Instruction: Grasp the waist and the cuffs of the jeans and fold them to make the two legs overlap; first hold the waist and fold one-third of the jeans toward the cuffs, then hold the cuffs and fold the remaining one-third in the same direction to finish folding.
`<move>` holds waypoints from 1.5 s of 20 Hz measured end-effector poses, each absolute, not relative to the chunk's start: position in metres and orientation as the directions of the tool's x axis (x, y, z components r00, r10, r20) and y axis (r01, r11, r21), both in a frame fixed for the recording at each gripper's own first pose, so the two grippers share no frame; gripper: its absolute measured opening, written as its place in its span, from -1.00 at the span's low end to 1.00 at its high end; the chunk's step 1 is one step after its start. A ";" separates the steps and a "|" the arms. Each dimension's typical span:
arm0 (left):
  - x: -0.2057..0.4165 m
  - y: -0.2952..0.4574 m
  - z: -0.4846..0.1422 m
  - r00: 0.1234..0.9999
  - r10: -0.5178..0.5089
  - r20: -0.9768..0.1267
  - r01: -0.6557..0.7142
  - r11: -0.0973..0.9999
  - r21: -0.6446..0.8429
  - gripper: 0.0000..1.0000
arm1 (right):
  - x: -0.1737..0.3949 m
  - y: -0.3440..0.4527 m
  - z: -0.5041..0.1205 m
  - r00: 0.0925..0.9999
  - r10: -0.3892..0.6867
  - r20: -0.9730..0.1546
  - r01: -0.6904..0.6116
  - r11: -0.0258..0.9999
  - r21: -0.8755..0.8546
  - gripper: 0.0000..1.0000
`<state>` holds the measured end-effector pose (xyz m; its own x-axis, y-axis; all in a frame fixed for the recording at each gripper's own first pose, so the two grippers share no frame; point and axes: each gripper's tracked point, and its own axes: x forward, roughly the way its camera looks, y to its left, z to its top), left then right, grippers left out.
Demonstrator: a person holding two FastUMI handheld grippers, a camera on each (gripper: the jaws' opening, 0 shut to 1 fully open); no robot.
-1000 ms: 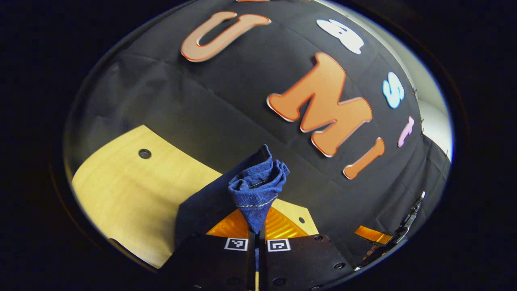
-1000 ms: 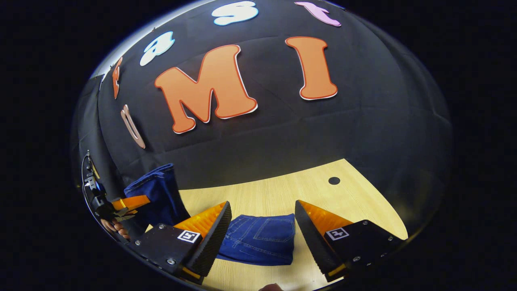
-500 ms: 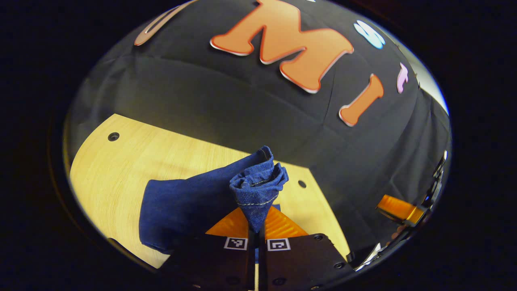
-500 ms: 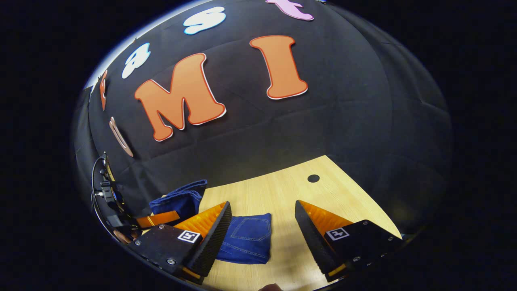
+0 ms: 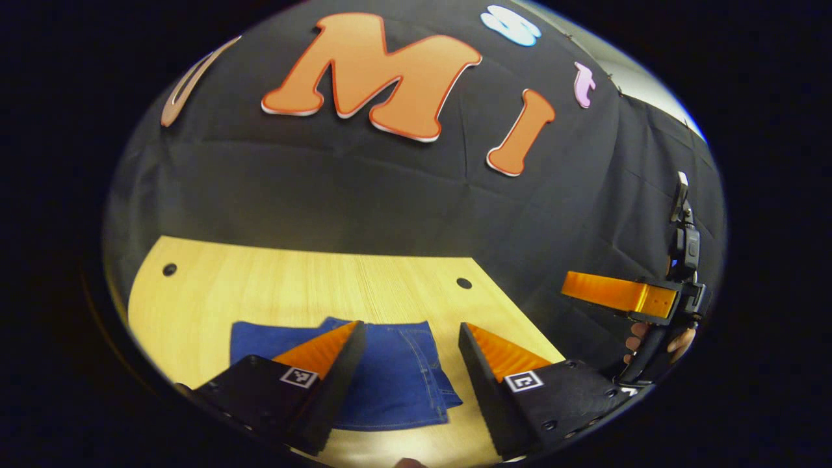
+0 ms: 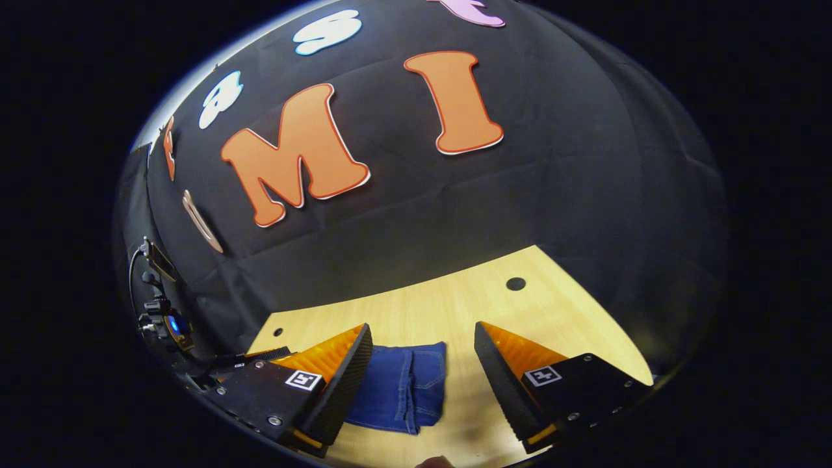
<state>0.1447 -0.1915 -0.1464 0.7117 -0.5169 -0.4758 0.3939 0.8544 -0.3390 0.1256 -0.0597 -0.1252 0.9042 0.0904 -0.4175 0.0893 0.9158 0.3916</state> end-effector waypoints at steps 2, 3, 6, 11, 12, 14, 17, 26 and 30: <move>0.148 -0.173 -0.124 0.767 -0.476 -0.430 0.379 0.877 -0.295 0.89 | 0.131 -0.051 -0.117 0.921 0.079 -0.381 0.068 0.931 0.358 0.94; 0.149 -0.161 -0.111 0.791 -0.454 -0.411 0.363 0.888 -0.281 0.89 | 0.132 -0.047 -0.111 0.929 0.074 -0.364 0.056 0.941 0.333 0.94; 0.156 -0.127 -0.080 0.859 -0.379 -0.345 0.312 0.921 -0.234 0.90 | 0.132 -0.030 -0.087 0.954 0.064 -0.293 0.017 0.963 0.268 0.94; 0.156 -0.069 -0.053 0.934 -0.263 -0.243 0.231 0.961 -0.150 0.90 | 0.134 0.003 -0.055 0.980 0.064 -0.187 -0.030 0.984 0.177 0.94; 0.155 -0.060 -0.048 0.943 -0.242 -0.227 0.215 0.967 -0.138 0.91 | 0.133 0.010 -0.051 0.981 0.069 -0.180 -0.038 0.985 0.169 0.94; 0.152 -0.038 -0.042 0.959 -0.200 -0.199 0.181 0.977 -0.109 0.91 | 0.133 0.020 -0.046 0.984 0.071 -0.163 -0.046 0.987 0.154 0.94; 0.146 -0.011 -0.037 0.973 -0.149 -0.176 0.134 0.987 -0.092 0.95 | 0.131 0.033 -0.042 0.988 0.068 -0.136 -0.050 0.989 0.137 0.93; 0.124 0.028 -0.030 0.994 -0.075 -0.075 0.068 0.993 -0.092 0.95 | 0.128 0.068 -0.040 0.993 0.076 -0.088 -0.068 0.993 0.092 0.94; 0.124 0.038 -0.039 0.995 -0.065 -0.081 0.057 0.994 -0.094 0.96 | 0.129 0.078 -0.038 0.995 0.081 -0.057 -0.076 0.993 0.087 0.93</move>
<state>0.1240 0.0379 -0.0393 0.9946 -0.0648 -0.0808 0.0572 0.9939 -0.0940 0.1289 0.0776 -0.0376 0.9951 0.0807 -0.0566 -0.0756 0.9934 0.0867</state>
